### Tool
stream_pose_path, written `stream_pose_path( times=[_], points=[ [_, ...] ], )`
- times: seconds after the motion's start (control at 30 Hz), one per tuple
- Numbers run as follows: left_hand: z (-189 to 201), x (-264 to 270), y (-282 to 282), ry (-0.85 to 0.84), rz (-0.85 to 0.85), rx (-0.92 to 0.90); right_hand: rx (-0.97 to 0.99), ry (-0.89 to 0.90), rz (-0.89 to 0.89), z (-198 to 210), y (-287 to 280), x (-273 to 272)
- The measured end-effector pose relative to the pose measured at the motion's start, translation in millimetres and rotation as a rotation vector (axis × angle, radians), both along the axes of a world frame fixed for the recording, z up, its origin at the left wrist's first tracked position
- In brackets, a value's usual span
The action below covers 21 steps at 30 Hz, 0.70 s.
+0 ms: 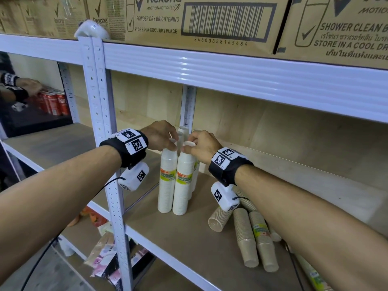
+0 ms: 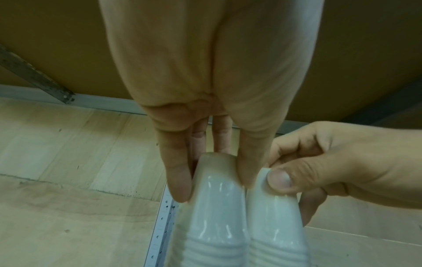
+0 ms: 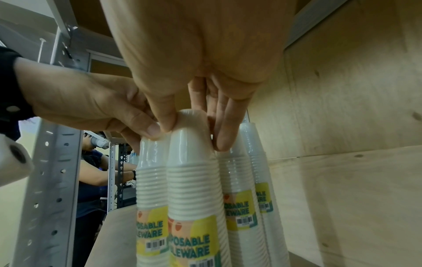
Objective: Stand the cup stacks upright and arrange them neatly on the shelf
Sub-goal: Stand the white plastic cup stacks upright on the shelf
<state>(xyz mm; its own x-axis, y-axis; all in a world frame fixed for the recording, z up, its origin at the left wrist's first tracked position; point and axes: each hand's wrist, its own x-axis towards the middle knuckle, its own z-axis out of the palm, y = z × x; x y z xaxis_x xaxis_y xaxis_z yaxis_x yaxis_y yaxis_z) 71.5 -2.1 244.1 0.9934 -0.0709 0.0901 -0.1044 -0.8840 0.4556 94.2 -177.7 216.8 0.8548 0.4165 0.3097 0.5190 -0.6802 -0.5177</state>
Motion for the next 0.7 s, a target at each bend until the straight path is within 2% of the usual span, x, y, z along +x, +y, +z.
stream_pose_path(
  times=[0.27,0.47,0.7],
  points=[
    [19.2,-6.2,-3.4,-0.097,-0.016,0.023,0.020,-0.032,-0.015,7.3,-4.3,-3.7],
    [49.2,-10.1,-30.0,-0.287,-0.064,-0.124,0.071,-0.089,-0.059,10.2,-33.3,-6.6],
    [50.3,2.8,-101.3,-0.237,-0.258,-0.110,0.006,-0.046,-0.282,-8.8,-103.6,-16.5]
  ],
)
